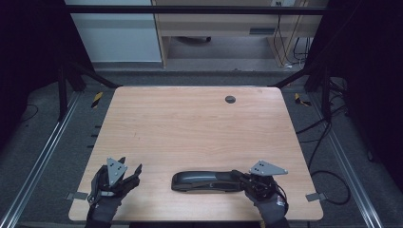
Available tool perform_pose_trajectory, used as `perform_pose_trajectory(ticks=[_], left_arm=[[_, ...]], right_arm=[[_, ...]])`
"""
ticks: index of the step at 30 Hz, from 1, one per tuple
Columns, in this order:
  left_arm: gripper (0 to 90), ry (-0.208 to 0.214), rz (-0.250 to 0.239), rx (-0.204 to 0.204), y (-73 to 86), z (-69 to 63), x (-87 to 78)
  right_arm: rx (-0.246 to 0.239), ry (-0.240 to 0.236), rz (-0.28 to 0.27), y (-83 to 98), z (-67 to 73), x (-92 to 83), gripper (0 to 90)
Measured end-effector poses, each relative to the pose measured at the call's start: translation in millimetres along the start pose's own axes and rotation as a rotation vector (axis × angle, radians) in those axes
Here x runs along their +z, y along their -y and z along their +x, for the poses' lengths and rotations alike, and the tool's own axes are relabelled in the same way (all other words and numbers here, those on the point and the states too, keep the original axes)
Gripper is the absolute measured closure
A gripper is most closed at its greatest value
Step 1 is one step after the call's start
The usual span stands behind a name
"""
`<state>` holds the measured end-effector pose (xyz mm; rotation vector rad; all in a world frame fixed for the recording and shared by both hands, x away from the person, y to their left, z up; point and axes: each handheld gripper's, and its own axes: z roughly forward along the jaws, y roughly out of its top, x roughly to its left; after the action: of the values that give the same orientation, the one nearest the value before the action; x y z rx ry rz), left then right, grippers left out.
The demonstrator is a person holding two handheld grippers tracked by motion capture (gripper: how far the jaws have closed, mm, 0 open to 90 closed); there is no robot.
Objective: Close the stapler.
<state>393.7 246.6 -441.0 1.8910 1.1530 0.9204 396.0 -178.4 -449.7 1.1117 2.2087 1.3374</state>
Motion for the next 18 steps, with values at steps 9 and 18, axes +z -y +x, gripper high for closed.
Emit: perform_pose_trajectory(ticks=[9,18], left_arm=[[37.8,-0.001,0.019,-0.003,2.9,1.3,3.4],[38.0,-0.001,0.026,-0.001,3.8,1.2,4.3]], right_arm=[[0.015,0.000,-0.015,2.7,0.1,-0.2,90.0],[0.027,0.006,-0.013,5.1,-0.5,1.1,90.0]])
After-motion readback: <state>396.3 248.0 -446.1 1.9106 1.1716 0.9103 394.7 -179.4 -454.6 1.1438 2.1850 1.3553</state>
